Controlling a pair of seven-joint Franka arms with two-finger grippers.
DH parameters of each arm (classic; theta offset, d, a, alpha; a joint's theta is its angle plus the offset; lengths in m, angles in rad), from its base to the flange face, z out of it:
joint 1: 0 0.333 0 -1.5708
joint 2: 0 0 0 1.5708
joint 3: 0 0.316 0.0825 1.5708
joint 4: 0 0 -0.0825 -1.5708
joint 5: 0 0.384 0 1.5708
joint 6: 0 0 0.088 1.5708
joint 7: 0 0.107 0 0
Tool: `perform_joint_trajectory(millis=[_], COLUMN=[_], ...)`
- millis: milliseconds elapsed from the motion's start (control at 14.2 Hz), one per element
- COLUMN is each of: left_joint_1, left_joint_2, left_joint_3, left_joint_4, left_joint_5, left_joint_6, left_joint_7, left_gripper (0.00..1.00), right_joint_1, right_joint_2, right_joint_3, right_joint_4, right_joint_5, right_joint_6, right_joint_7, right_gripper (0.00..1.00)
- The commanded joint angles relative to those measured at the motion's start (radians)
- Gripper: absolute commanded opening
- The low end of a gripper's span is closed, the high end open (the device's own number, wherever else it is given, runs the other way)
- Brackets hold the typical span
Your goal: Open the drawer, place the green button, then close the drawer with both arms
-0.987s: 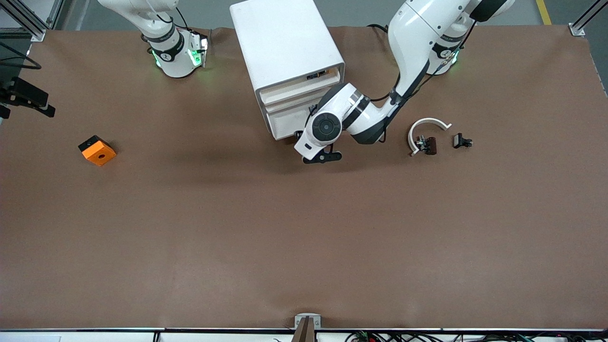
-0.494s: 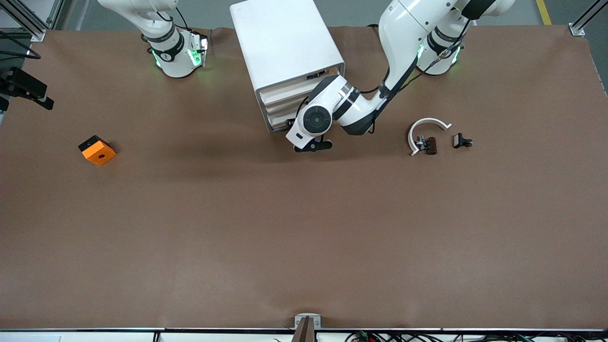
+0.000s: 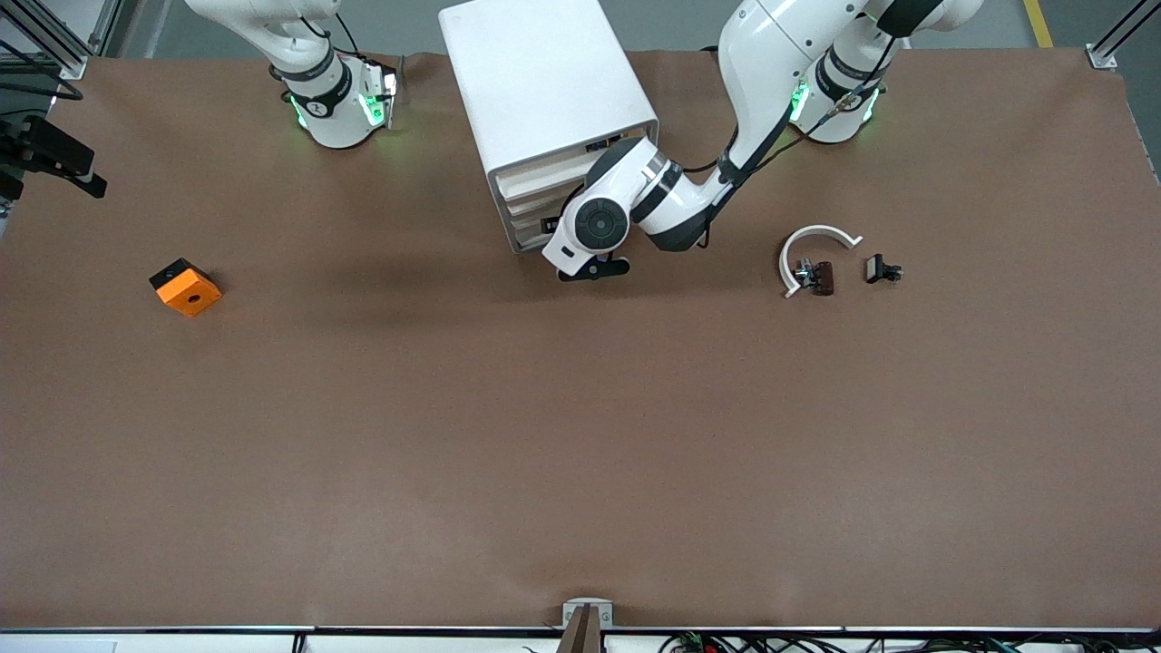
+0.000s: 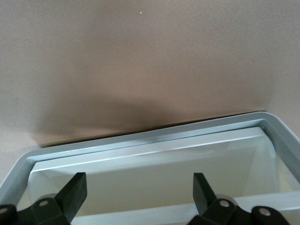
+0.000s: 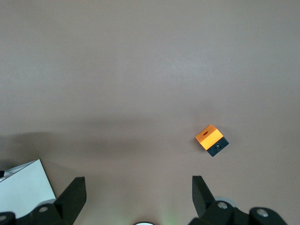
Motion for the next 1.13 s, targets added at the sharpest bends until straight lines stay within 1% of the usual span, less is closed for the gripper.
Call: perform_joint_trajectory(millis=[0,141,212,423,494,705,846,1058], left_joint_1=[0.028,0.085,0.111,0.236,0.273,0.395,0.444,0.507], left_joint_2=[-0.015,-0.018,-0.026,-0.056,-0.07,-0.138,-0.17,-0.211], left_joint_3=[0.004,0.042,0.053,0.058,0.058,0.058,0.058,0.059], left_joint_4=[0.022,0.072,0.105,0.185,0.201,0.206,0.206,0.22], left_joint_5=[-0.01,-0.001,0.014,0.128,0.148,0.253,0.341,0.393], left_joint_6=[-0.011,-0.012,-0.02,-0.102,-0.124,-0.146,-0.149,-0.176], left_joint_7=[-0.01,-0.007,-0.007,-0.001,0.002,0.025,0.114,0.16], left_gripper=[1.0,1.0,1.0,1.0,1.0,1.0,1.0,1.0], right_joint_1=[0.003,0.003,0.003,0.008,0.008,0.008,0.009,0.003], right_joint_2=[-0.061,-0.089,-0.09,-0.087,-0.087,-0.086,-0.086,-0.084], right_joint_3=[-0.004,-0.003,-0.003,-0.004,-0.004,-0.006,-0.004,-0.004], right_joint_4=[-0.07,-0.112,-0.113,-0.112,-0.112,-0.112,-0.109,-0.113], right_joint_5=[0.008,0.008,0.009,0.008,0.008,0.008,0.001,-0.005], right_joint_6=[0.024,0.059,0.059,0.073,0.078,0.075,0.079,0.076], right_joint_7=[-0.007,-0.007,-0.007,-0.009,-0.009,-0.01,-0.01,-0.009], right_gripper=[1.0,1.0,1.0,1.0,1.0,1.0,1.0,1.0])
